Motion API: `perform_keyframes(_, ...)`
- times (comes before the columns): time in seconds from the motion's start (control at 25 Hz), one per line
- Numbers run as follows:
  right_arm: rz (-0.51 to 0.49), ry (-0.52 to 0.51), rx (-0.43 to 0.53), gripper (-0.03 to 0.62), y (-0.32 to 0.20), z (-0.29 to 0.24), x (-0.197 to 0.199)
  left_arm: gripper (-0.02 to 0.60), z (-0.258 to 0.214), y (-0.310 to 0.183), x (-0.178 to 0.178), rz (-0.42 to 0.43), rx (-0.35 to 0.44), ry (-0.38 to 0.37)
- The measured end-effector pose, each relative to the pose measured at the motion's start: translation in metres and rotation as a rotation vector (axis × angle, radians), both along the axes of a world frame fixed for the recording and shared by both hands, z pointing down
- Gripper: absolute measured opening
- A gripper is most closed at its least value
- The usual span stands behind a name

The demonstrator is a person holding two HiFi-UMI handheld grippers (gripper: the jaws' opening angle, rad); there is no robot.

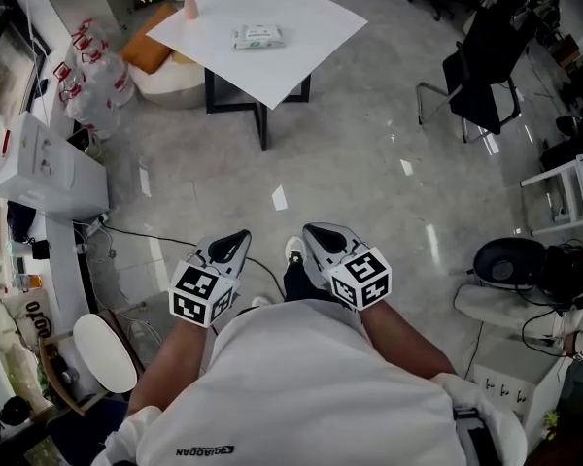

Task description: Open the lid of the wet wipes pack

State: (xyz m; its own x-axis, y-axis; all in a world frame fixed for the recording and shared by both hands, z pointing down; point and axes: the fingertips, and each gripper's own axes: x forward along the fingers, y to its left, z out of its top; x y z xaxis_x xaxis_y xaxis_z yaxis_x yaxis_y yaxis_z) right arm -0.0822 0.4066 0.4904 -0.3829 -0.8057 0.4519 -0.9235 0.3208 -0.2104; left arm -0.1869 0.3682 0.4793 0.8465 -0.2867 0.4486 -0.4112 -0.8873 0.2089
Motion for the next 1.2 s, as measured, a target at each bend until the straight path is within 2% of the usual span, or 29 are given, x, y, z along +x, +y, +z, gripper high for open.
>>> perform_keyframes(0.16, -0.025, 0.008, 0.044, 0.006, -0.039, -0.016, 0.024, 0.009, -0.014, -0.041, 0.023, -0.025, 0.033, 0.004)
perform_keyframes(0.32, -0.017, 0.018, 0.074, 0.006, -0.078, -0.029, 0.064, 0.008, -0.032, -0.079, 0.056, -0.048, 0.068, 0.028)
perform_keyframes(0.64, -0.085, 0.005, 0.097, 0.006, -0.128, -0.037, 0.107, 0.009, -0.032, -0.118, 0.110, -0.070, 0.076, -0.003)
perform_keyframes(1.04, -0.160, -0.014, 0.101, 0.006, -0.163, -0.030, 0.143, 0.008, -0.028, -0.175, 0.138, -0.179, 0.090, -0.025)
perform_keyframes(1.2, -0.161, -0.022, 0.087, 0.006, -0.172, -0.025, 0.156, 0.008, -0.027, -0.185, 0.154, -0.175, 0.085, -0.029)
